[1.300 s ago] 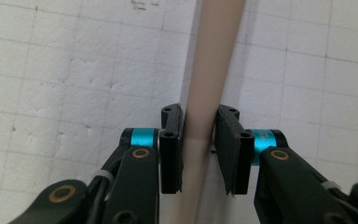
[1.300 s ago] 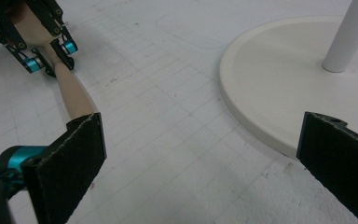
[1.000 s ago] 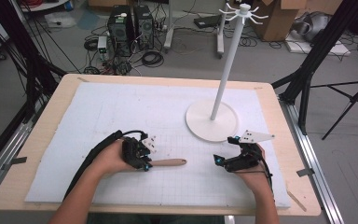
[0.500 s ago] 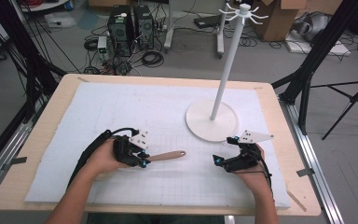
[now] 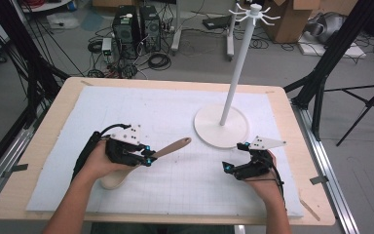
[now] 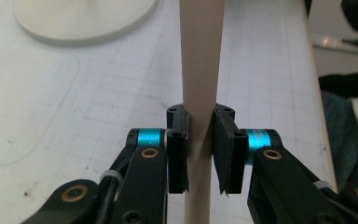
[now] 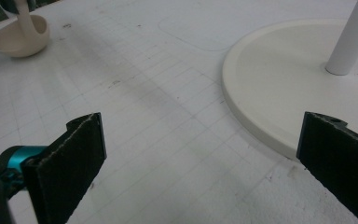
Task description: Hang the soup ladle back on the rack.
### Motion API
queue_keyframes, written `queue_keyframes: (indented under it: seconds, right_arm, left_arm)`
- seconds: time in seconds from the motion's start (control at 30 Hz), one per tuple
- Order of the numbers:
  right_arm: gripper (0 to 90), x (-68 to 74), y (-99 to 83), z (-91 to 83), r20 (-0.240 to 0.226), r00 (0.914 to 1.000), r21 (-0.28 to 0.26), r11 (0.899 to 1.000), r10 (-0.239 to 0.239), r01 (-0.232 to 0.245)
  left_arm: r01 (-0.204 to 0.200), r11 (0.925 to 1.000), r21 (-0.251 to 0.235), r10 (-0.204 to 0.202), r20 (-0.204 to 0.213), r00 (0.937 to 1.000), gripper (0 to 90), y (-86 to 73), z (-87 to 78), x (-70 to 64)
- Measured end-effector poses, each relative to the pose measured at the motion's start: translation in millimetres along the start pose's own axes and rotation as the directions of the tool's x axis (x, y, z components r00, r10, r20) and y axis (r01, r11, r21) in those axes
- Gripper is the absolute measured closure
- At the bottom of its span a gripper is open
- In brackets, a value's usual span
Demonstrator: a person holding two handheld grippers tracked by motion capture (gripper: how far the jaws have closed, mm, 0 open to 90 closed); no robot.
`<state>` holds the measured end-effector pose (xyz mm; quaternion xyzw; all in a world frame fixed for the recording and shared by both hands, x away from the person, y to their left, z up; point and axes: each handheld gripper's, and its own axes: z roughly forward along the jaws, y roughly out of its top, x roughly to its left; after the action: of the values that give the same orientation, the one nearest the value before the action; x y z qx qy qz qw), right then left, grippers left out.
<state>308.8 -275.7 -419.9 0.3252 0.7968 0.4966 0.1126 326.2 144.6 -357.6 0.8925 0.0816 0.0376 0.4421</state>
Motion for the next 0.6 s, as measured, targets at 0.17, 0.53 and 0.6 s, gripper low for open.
queue_keyframes:
  seconds: [0.17, 0.53, 0.6]
  right_arm:
    - [0.3, 0.0, 0.0, 0.2, 0.0, 1.0, -0.001, 1.0, 0.0, 0.0]
    - [0.3, 0.7, 0.4, 0.4, -0.004, 1.0, -0.007, 1.0, -0.001, 0.001]
    - [0.3, 0.4, 0.5, 0.2, -0.005, 1.0, -0.011, 1.0, -0.003, 0.003]
  left_arm:
    - [0.007, 0.9967, -0.081, -0.006, 0.008, 0.9999, 76.4, 8.7, -7.5, 1.8]
    - [0.016, 0.9861, -0.166, -0.013, 0.023, 0.9996, 76.4, 27.6, -11.5, 10.3]
    - [0.018, 0.9855, -0.169, -0.014, 0.028, 0.9995, 76.4, 31.4, -12.2, 12.6]
